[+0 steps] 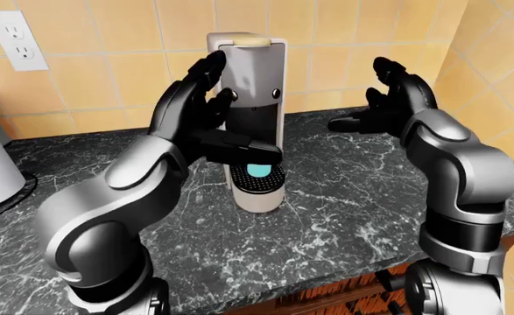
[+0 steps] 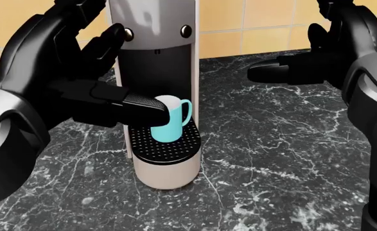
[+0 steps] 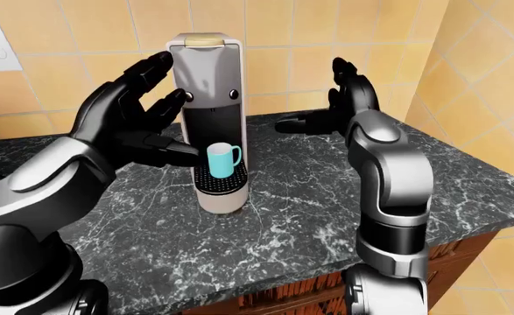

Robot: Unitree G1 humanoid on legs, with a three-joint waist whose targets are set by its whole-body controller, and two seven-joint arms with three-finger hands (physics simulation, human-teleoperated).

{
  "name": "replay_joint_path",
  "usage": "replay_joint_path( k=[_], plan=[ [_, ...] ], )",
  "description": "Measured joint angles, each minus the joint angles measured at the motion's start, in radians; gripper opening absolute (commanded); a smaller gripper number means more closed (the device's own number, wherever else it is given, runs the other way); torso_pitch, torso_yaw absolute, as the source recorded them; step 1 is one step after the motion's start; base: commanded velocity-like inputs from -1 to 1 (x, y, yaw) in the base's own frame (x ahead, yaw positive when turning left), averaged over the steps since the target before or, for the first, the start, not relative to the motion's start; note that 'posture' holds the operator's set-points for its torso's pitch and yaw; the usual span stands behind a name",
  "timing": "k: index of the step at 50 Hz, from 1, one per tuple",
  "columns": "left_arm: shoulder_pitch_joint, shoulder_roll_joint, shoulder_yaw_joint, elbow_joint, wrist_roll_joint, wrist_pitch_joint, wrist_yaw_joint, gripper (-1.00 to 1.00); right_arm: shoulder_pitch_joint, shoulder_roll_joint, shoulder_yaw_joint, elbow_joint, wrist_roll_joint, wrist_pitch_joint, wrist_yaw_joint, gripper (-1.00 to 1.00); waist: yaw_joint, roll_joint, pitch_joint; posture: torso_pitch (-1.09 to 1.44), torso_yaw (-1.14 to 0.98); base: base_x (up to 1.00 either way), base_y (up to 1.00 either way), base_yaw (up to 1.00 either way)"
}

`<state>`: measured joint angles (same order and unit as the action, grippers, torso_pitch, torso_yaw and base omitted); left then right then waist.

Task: Press the button on the coffee machine to serve coffee.

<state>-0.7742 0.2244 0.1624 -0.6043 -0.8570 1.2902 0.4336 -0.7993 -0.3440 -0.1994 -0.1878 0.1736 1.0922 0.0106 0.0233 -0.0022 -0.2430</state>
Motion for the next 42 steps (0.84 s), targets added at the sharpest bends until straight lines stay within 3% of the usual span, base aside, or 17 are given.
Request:
replay_joint_path(
  k=[10, 23, 42],
  plan=[
    [0.012, -0.010, -0.018, -0.009, 0.007, -0.002, -0.001, 1.00, 0.007, 0.001, -0.004, -0.012, 0.004, 0.003, -0.002, 1.00, -0.001, -0.001, -0.001, -0.35, 0.00, 0.00, 0.00, 0.00],
    [0.019, -0.017, -0.042, 0.044, 0.096, -0.027, -0.083, 1.00, -0.008, -0.009, -0.007, 0.002, 0.006, -0.001, 0.000, 1.00, 0.002, -0.005, -0.002, -0.35, 0.00, 0.00, 0.00, 0.00],
    [0.008, -0.031, -0.024, 0.056, 0.171, -0.036, -0.133, 1.00, -0.001, 0.001, -0.003, 0.005, 0.010, -0.010, -0.006, 1.00, 0.001, -0.003, 0.001, -0.35, 0.00, 0.00, 0.00, 0.00]
  ],
)
